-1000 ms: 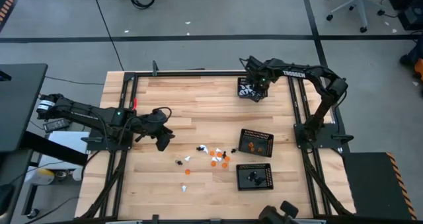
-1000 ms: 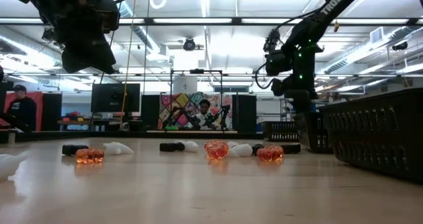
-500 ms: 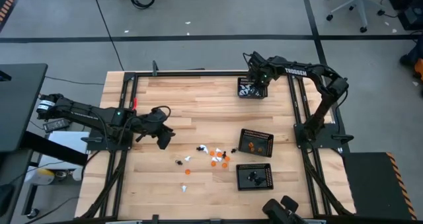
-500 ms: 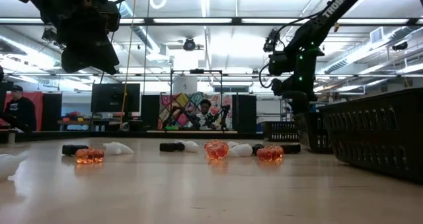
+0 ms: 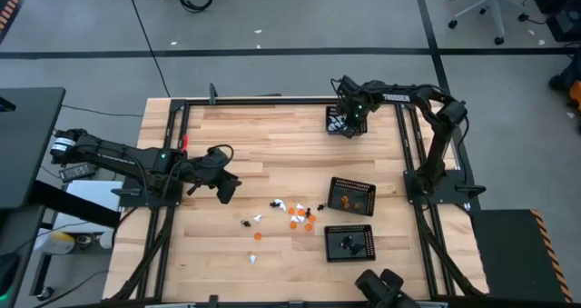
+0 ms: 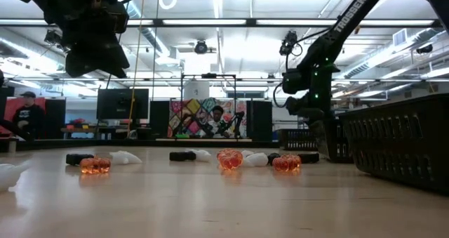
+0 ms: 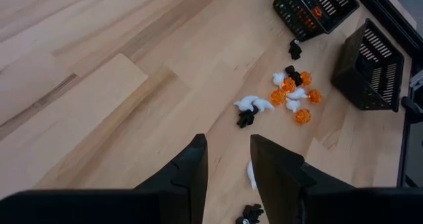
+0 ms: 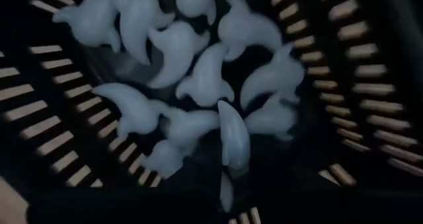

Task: Sort Halloween decoration
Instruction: Put the white ghost toy into the top black bin, then put the orange pumpkin toy into the center black bin

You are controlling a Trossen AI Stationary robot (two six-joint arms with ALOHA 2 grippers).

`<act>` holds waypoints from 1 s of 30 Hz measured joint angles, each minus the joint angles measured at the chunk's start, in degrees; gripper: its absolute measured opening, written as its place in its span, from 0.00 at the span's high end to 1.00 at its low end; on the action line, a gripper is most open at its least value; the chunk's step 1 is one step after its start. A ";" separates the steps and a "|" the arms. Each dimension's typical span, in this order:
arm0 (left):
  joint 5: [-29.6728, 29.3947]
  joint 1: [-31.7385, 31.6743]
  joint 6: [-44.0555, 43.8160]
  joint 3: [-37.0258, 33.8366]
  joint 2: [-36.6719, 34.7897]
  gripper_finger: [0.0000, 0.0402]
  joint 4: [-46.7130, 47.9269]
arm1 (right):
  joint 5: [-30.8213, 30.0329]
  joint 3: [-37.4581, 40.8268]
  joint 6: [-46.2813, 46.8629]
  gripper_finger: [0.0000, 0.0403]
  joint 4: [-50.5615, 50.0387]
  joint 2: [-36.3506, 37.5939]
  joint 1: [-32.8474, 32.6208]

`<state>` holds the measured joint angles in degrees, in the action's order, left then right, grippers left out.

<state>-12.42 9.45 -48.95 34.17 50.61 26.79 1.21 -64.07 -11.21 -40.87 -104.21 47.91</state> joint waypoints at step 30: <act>-1.71 -0.02 11.01 0.00 0.00 0.69 0.10 | 2.84 -17.83 10.16 0.57 -20.95 -0.15 -9.25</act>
<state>-14.13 9.43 -37.94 34.17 50.61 26.88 4.05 -81.90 -1.05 -61.82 -104.36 38.66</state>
